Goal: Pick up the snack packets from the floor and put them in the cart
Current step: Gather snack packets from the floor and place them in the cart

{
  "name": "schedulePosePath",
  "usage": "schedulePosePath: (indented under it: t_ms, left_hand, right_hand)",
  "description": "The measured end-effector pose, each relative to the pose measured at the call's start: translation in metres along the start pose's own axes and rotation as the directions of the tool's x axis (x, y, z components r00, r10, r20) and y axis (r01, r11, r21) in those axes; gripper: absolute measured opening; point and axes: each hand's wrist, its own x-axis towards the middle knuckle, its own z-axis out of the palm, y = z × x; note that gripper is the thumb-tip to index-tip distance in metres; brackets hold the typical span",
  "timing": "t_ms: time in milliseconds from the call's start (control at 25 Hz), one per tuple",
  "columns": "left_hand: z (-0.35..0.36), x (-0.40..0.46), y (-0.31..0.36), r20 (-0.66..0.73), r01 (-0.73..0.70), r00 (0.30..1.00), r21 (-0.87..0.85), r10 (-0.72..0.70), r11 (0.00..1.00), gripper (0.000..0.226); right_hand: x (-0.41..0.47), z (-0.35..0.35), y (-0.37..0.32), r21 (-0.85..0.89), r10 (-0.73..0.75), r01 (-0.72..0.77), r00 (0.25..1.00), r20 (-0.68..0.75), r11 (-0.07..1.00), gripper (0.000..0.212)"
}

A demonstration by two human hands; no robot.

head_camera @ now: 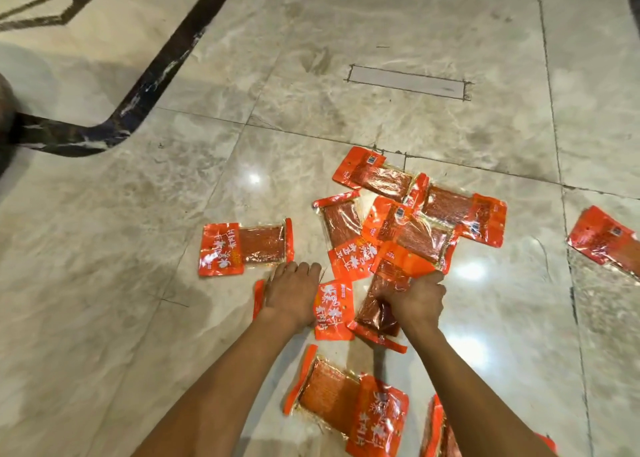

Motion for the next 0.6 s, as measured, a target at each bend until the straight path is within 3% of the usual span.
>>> schedulePosePath:
  t_ms: [120,280,400,480,600]
  left_hand:
    - [0.0,-0.007,0.003,0.081,0.071,0.995,-0.07,-0.065,0.995,0.071]
    - [0.015,-0.019,-0.001,0.11,0.156,0.986,-0.298,-0.128,0.942,0.058]
    - [0.004,-0.031,-0.001,0.168,0.209,0.976,-0.54,-0.138,0.815,0.06]
    - [-0.02,-0.042,0.002,0.149,0.209,0.978,-0.664,-0.147,0.718,0.05]
    - [-0.09,-0.074,0.01,0.103,0.18,0.982,-0.756,-0.157,0.629,0.051]
  right_hand:
    - [-0.005,0.0,0.003,0.021,-0.027,0.027,0.999,-0.029,0.999,0.097]
    - [-0.005,-0.003,0.013,0.111,-0.04,0.04,0.999,-0.003,0.993,0.081]
    - [-0.008,-0.019,0.019,0.184,-0.032,0.025,0.999,0.035,0.983,0.068]
    - [-0.013,-0.038,0.015,0.236,-0.063,0.042,0.995,0.082,0.971,0.055]
    - [-0.04,-0.095,-0.015,0.36,-0.117,0.047,0.977,0.176,0.932,0.036]
